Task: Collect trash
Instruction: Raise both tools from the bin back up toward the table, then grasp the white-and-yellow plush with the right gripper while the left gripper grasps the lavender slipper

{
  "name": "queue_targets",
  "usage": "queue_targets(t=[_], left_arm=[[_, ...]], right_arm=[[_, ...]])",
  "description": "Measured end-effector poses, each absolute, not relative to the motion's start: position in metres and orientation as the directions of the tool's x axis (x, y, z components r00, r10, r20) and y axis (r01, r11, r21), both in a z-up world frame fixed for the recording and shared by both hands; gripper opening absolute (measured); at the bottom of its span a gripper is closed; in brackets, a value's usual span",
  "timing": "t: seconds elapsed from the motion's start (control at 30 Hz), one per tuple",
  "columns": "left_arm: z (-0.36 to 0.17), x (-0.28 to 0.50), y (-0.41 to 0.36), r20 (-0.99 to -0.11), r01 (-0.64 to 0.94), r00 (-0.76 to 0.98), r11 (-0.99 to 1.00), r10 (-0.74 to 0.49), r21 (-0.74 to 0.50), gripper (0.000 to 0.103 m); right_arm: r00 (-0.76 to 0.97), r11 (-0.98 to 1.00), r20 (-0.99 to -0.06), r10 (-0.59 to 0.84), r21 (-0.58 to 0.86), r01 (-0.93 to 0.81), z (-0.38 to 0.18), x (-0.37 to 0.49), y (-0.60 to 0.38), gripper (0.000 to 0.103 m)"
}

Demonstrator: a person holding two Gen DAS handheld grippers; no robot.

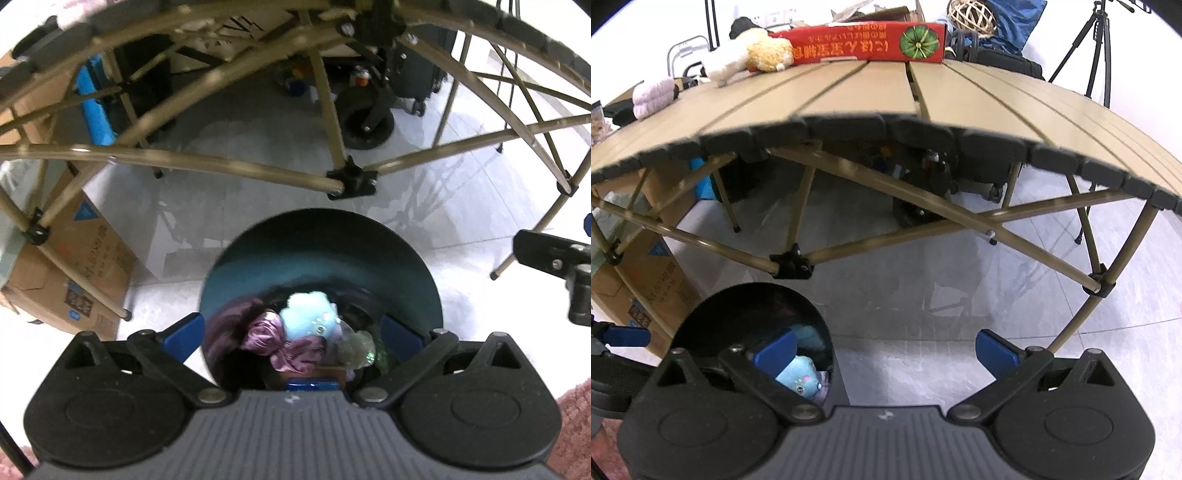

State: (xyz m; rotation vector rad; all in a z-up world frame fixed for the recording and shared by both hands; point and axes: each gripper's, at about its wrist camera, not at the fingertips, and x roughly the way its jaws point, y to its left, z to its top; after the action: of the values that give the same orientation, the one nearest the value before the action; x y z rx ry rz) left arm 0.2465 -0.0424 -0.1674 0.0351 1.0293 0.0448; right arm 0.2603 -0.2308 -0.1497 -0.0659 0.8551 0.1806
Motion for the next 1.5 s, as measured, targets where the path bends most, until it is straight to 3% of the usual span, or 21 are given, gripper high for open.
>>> queue_targets(t=[0.47, 0.87, 1.23, 1.5], left_arm=[[-0.107, 0.204, -0.004, -0.759, -0.133, 0.646, 0.991, 0.085, -0.001, 0.103], [-0.034, 0.177, 0.023, -0.577, -0.188, 0.804, 0.982, 0.145, -0.016, 0.103], [0.020, 0.208, 0.050, -0.401, -0.264, 0.892, 0.961, 0.211, -0.081, 0.103], [0.039, 0.252, 0.076, -0.365, -0.302, 0.898, 0.948, 0.246, -0.105, 0.103]], right_arm=[[0.677, 0.946, -0.671, 0.302, 0.126, -0.298, -0.099, 0.226, -0.228, 0.103], [0.764, 0.910, -0.521, 0.381, 0.067, -0.409, -0.048, 0.206, -0.206, 0.103], [0.826, 0.909, -0.399, 0.397, 0.050, -0.413, -0.008, 0.239, -0.180, 0.103], [0.847, 0.913, -0.351, 0.398, 0.063, -0.403, 0.010, 0.281, -0.150, 0.103]])
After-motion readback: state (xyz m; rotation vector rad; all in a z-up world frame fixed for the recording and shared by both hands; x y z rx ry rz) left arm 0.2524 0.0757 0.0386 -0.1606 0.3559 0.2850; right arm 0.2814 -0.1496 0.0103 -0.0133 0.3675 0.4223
